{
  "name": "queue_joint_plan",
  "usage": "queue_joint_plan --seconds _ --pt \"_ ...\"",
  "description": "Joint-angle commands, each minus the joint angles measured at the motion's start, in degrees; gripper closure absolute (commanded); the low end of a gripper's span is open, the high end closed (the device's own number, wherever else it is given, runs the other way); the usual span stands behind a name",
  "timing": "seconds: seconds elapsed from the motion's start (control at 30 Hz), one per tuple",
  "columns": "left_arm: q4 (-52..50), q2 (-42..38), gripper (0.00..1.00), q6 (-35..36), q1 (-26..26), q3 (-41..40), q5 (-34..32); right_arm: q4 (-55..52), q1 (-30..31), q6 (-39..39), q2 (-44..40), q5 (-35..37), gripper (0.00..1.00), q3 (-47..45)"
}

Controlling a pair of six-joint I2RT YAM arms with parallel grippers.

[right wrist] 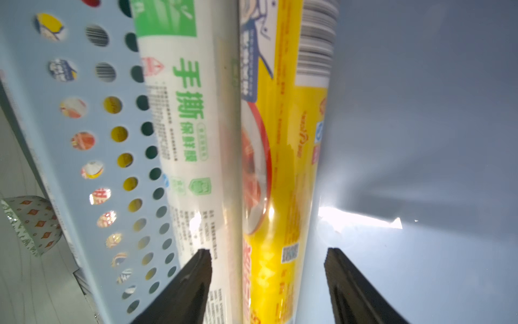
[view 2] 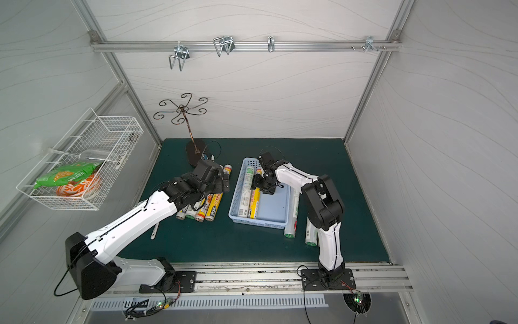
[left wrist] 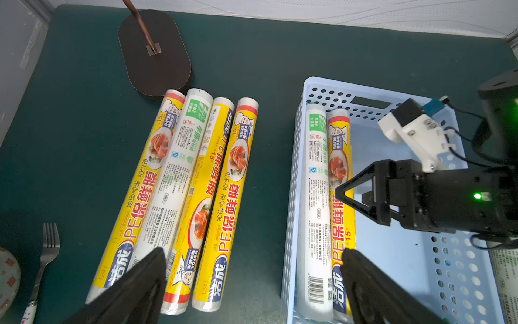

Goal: Put the plastic wrap into the basket
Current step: Place the plastic wrap in the basket, then pick up the plastic wrap from the center of the board.

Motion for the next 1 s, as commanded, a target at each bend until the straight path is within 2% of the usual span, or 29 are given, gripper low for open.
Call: queue_joint_plan --seconds 0.0,0.3,0.6,0.97 --pt "0.4 -0.6 0.00 -0.4 1.3 -0.1 0.3 -4.1 -1.1 -3.0 -6.5 -0.6 0.31 0.2" --pt "0.0 3.0 0.01 0.9 5.3 -0.6 4.9 -9.6 -4.1 -8.7 -17.7 -1.8 0.31 -2.1" --pt "-1.8 11.7 0.07 2.8 8.3 1.2 10.9 -12.7 -7.5 -11.0 -26.6 -3.6 0.31 -6.1" --pt "0.3 18.2 0.15 4.0 10.7 1.1 13.4 -14.3 -9.8 -12.7 -33.9 -5.6 0.30 -13.5"
